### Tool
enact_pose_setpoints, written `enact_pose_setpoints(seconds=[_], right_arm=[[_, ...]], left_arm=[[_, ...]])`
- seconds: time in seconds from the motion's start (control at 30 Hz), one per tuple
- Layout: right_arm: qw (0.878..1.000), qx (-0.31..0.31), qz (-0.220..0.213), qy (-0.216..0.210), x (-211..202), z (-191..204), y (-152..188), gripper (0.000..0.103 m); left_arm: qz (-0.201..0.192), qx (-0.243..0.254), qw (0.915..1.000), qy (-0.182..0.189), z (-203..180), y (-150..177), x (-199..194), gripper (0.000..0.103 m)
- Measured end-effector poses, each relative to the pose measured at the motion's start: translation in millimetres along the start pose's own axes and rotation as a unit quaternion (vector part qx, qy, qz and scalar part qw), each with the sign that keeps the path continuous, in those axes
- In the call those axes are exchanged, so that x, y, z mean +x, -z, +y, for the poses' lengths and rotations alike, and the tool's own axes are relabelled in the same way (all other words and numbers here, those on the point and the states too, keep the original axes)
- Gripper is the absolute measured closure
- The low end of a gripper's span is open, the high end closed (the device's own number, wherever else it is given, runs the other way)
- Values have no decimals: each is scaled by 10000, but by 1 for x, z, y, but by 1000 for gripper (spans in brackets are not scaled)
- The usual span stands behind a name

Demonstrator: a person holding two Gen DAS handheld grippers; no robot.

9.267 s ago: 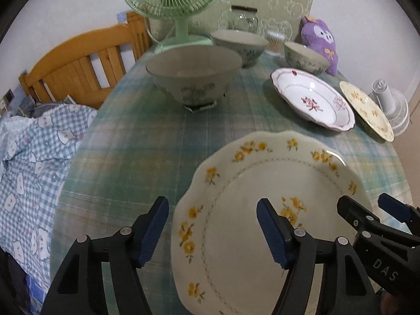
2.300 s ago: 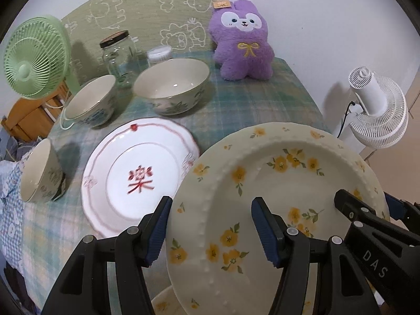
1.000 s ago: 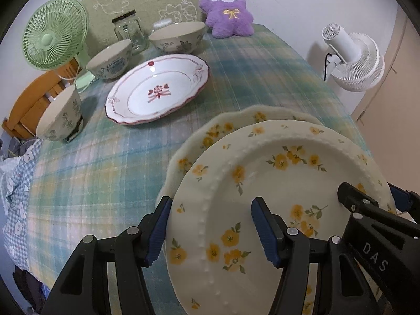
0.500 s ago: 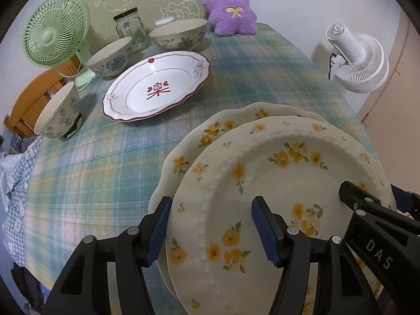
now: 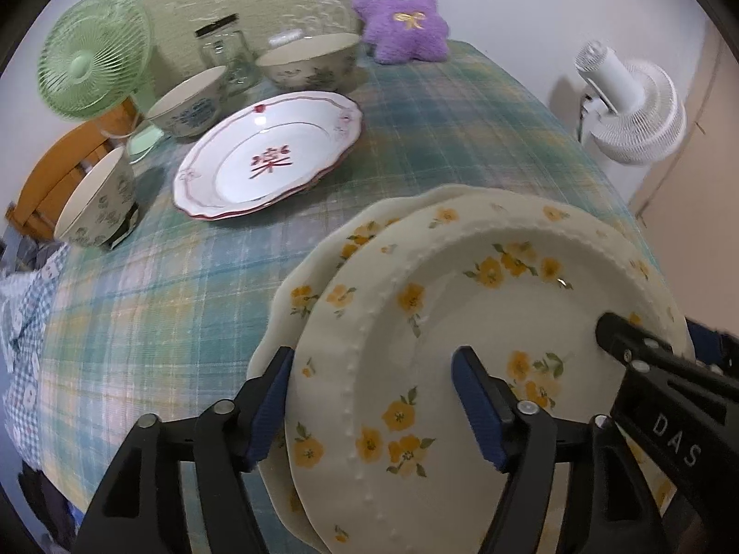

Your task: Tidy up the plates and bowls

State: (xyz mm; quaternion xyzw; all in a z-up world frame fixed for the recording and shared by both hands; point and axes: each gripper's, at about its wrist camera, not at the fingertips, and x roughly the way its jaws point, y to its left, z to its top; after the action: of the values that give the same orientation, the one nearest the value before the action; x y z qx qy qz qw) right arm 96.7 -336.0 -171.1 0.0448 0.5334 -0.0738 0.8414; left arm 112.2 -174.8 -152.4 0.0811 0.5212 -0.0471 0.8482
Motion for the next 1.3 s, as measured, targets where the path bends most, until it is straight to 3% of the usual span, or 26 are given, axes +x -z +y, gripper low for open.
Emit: enact_pose_setpoints(seconds=[0.03, 0.27, 0.4, 0.67, 0.8, 1.03, 1.3], right_arm=[[10000, -34, -64, -42, -2, 1, -1, 45], [9999, -123, 60, -104, 5, 6, -6, 44], [9995, -46, 208, -218, 9, 11, -7, 41], [9992, -191, 317, -121, 11, 19, -8, 33], [9993, -369, -28, 36, -15, 25, -11, 30], [9986, -358, -378, -119, -60, 39, -21, 29], [9926, -751, -740, -600, -95, 66, -42, 29]], left_arm=[[51, 150, 9999, -36, -4, 0, 1, 16], [111, -41, 9999, -42, 3, -4, -2, 17], [-67, 166, 9997, -155, 0, -4, -14, 17], [131, -233, 9996, 27, 20, 2, -12, 17], [-12, -395, 9991, 185, 33, 2, -27, 17], [-322, -671, 9970, 225, 59, -7, -61, 17], [-673, -1074, 9919, -32, 84, -20, -93, 17]])
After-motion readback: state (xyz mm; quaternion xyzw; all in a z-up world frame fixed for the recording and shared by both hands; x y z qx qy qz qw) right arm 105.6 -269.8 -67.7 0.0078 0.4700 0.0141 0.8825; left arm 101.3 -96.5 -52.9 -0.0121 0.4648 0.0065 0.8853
